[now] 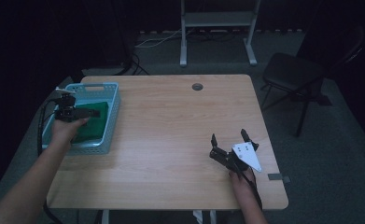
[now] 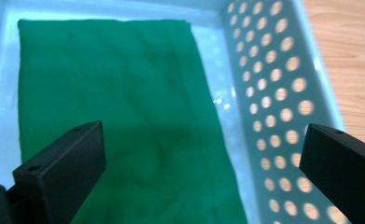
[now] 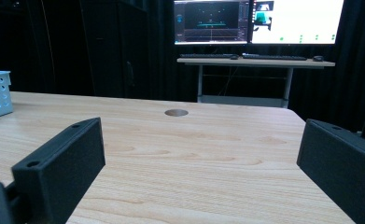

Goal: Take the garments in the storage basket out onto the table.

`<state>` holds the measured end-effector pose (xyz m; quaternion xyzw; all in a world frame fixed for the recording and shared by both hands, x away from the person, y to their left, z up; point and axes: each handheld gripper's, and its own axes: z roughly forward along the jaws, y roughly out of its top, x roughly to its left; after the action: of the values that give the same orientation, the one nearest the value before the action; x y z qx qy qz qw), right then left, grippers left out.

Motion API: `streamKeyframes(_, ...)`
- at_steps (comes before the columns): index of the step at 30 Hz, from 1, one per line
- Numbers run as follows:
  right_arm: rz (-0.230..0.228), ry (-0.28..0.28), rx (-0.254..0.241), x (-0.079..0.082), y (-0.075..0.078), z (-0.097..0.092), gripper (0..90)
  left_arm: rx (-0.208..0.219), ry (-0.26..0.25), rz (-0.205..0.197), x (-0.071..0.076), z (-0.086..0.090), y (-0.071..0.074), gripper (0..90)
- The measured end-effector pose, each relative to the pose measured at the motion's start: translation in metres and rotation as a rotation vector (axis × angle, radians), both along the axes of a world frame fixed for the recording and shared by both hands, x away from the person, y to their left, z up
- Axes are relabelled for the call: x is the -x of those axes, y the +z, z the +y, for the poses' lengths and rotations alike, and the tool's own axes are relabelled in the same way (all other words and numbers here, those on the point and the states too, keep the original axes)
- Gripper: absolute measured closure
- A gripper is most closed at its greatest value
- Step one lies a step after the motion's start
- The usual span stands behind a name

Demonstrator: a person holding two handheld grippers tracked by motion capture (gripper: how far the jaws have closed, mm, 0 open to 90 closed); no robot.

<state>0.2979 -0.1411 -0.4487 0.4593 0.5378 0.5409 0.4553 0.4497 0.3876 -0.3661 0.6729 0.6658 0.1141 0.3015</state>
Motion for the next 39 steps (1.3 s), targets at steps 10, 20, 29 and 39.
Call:
streamKeyframes(10, -0.001, 0.003, 0.002, 0.000, 0.000, 0.000, 0.3, -0.148, -0.009, 0.107, -0.010, -0.007, -0.009, 0.1)
streamKeyframes(20, 0.000, 0.003, -0.001, 0.000, 0.000, 0.000, 0.3, -0.120, -0.014, 0.173, -0.022, -0.020, -0.017, 0.1)
streamKeyframes(29, 0.000, 0.007, -0.005, 0.000, 0.000, 0.000, 0.3, -0.204, 0.025, 0.211, -0.035, -0.017, -0.028, 0.1)
streamKeyframes(39, 0.000, 0.010, -0.004, 0.000, 0.000, 0.000, 0.3, -0.256, 0.039, 0.247, -0.042, -0.022, -0.032, 0.1)
